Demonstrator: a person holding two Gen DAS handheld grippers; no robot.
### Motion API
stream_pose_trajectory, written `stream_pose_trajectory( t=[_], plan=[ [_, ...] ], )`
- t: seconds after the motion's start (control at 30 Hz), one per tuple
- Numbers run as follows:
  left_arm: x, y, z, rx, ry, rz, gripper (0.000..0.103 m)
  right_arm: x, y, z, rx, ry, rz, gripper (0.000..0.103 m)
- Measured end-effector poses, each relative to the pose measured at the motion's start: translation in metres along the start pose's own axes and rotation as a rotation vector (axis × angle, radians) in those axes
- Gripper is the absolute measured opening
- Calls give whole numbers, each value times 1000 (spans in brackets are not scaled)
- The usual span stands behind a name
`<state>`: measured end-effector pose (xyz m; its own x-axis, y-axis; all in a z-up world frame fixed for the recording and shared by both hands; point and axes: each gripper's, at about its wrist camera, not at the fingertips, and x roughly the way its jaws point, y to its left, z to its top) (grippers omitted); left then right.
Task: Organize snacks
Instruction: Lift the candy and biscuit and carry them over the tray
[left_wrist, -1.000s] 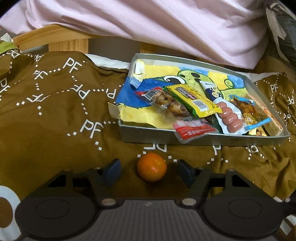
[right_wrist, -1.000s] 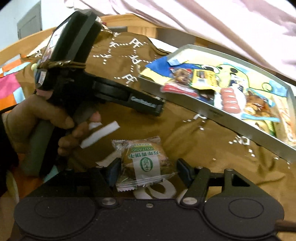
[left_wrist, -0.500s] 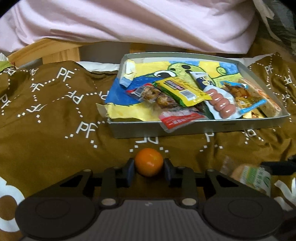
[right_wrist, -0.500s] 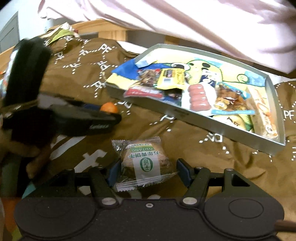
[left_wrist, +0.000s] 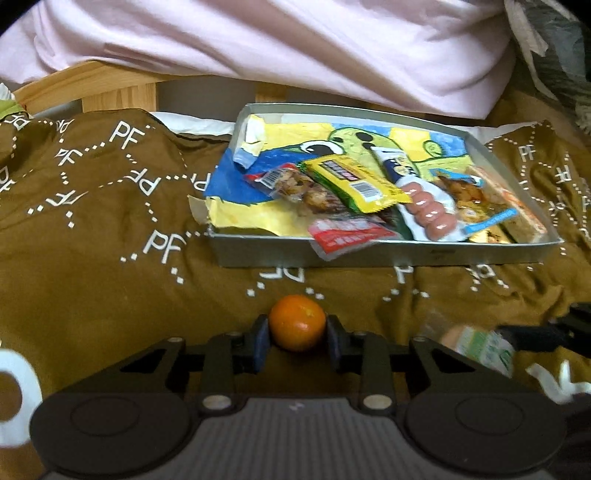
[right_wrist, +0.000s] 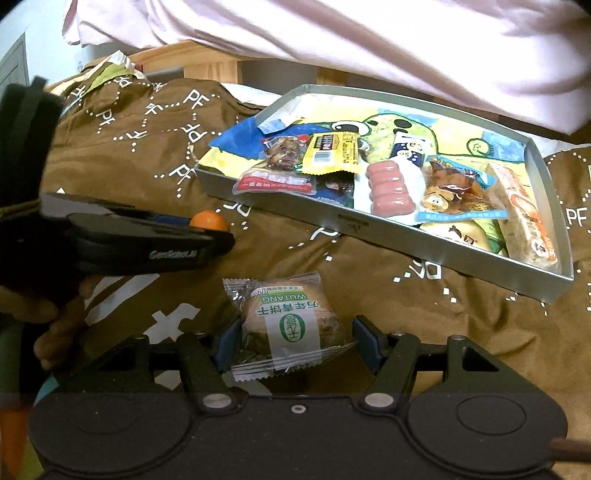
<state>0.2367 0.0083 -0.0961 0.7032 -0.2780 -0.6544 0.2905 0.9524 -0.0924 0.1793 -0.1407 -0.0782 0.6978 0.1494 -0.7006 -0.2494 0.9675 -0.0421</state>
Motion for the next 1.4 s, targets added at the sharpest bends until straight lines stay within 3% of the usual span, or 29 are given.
stream_pose_trajectory(
  t=[0.5,0.73,1.17,1.4],
  plan=[
    [-67,-44,-34,-34,44,-62,34,-57,-14,-9,62,-91,-14,66],
    [-94,-58,-49,-36,43,-40,34,-93,-27,-31,125,-104,-56,66],
    [-148,-85,-66,-66,-46,-21,34,-146,-33,-54,196,-153,-53,66],
    [-165,-88,-53,-69,-113,4,34,-169,-40,-46,194,-206,-4,66]
  ],
)
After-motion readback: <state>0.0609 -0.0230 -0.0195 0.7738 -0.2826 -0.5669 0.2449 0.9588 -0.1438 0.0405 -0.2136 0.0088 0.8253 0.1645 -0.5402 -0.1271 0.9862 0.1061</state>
